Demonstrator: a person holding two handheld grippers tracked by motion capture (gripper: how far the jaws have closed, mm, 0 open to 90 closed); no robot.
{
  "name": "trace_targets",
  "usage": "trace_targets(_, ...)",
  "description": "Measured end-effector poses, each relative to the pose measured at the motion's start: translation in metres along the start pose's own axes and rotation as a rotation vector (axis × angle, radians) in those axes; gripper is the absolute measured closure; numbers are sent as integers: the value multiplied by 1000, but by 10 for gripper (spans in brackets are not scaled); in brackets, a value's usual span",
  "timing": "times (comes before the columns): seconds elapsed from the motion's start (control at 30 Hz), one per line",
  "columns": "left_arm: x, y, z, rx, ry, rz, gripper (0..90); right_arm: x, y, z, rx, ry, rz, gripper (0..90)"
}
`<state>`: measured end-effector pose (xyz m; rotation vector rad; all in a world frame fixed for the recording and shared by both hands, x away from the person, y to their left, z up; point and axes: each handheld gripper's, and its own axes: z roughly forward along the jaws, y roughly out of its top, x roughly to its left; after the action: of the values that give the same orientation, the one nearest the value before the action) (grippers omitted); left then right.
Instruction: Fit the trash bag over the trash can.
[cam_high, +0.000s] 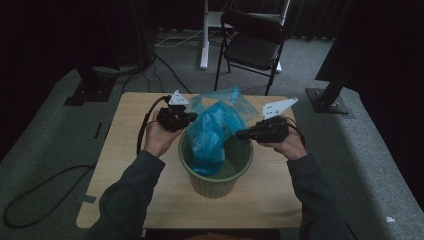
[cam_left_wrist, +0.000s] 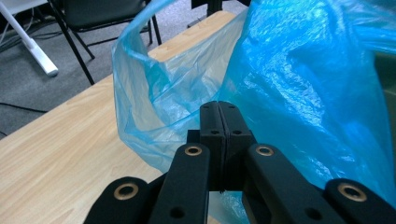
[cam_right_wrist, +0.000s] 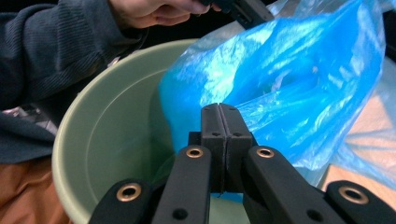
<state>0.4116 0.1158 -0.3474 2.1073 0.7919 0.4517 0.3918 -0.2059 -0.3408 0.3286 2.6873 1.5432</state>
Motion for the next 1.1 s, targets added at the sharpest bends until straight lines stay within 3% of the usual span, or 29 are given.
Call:
trace_targets(0.07,0,-2,0,-3,-3,4,887,1,0,0,-2,2,-7,804)
trace_targets(0.3,0,-3,-1,-4,3,10,876,0,6,-20,-104,-45,-8,724)
trace_targets(0.4,1,-4,0,-6,3,7,869,-2,9,-31,-143,-110,-3,722)
trace_targets(0.47,1,-4,0,-7,1,6,861,-3,10,-36,-149,-183,1,710)
trace_targets(0.67,1,-4,-1,-9,-4,11,843,-11,7,-40,-123,-406,29,679)
trace_targets(0.7,1,-4,-1,-8,-4,11,842,-13,6,-39,-121,-426,39,679)
trace_targets(0.83,1,-4,-1,-10,-4,9,840,-22,2,-35,-112,-478,67,672)
trace_targets(1.1,1,-5,-2,-13,2,6,840,-34,3,-20,-66,-521,79,677)
